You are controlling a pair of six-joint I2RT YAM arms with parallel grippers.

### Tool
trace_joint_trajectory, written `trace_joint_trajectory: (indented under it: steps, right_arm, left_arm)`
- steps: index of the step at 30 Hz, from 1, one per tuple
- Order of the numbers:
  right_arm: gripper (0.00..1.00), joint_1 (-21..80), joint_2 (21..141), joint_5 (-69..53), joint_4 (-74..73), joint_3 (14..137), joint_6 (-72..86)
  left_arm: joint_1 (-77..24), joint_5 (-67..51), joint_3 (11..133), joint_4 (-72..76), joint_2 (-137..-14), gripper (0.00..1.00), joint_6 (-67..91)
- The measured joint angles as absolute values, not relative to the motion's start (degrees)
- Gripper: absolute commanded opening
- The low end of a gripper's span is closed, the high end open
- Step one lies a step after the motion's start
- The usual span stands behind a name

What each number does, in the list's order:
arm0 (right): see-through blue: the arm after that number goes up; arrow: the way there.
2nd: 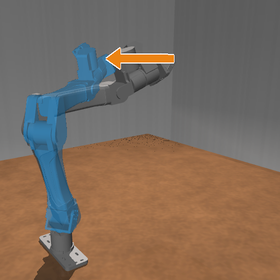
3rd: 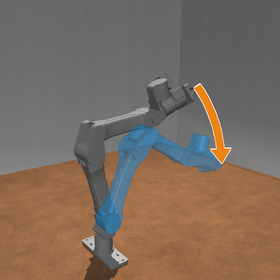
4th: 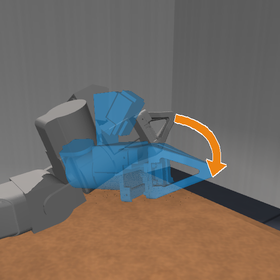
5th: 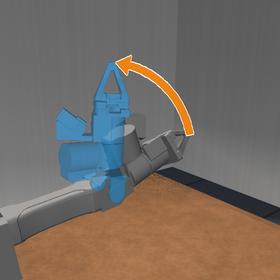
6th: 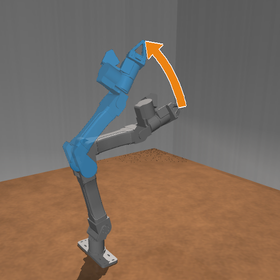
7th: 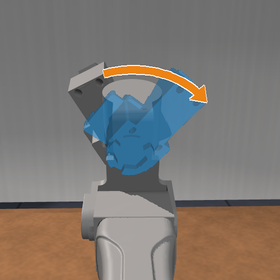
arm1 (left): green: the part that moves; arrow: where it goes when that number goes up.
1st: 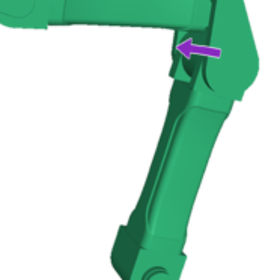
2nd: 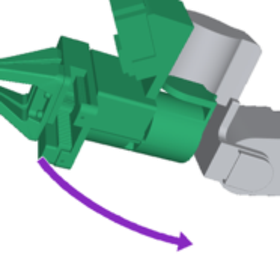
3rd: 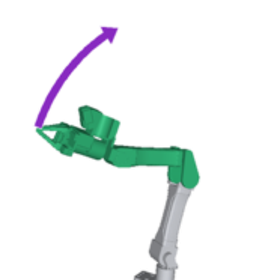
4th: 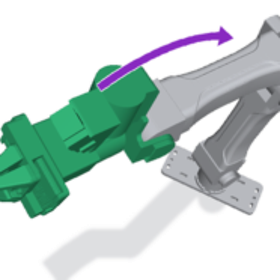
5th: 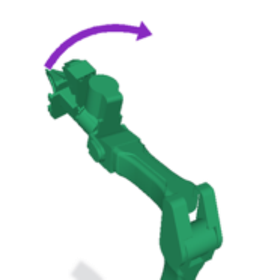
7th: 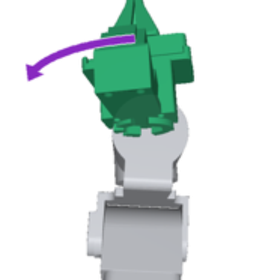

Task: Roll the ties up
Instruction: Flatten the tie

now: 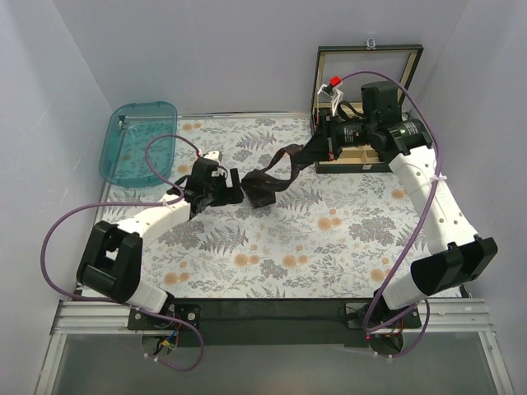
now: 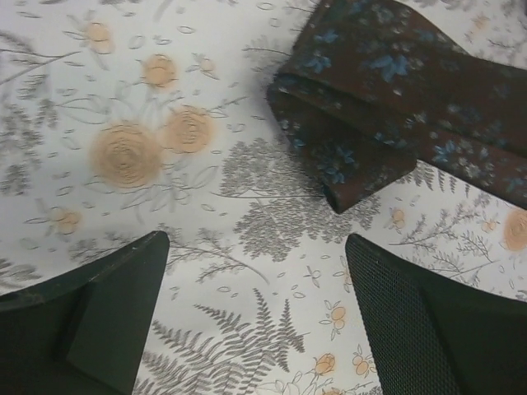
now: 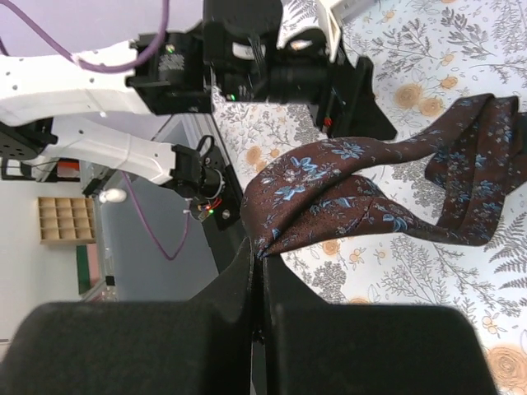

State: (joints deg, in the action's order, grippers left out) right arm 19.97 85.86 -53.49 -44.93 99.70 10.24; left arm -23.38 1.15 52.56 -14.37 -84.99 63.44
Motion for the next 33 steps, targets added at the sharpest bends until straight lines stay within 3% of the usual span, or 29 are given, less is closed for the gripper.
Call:
trace_joint_trajectory:
  steps: [9, 22, 33]
  right_arm:
    - [0.01, 19.92, 86.35, -55.66, -42.17, 99.48, 14.7]
    - [0.01, 19.88, 86.19, -59.18, -39.86, 94.72, 17.32]
    - [0.01, 19.88, 84.75, -61.73, -36.97, 92.36, 19.77]
  left_arm:
    - [-30.57, 1.61, 44.6, 7.27, -89.62, 0.87, 56.45]
    - [-30.87, 3.31, 39.86, 39.09, -98.98, 0.87, 35.33]
    - [-30.98, -6.07, 40.82, 50.11, -106.52, 0.8, 29.36]
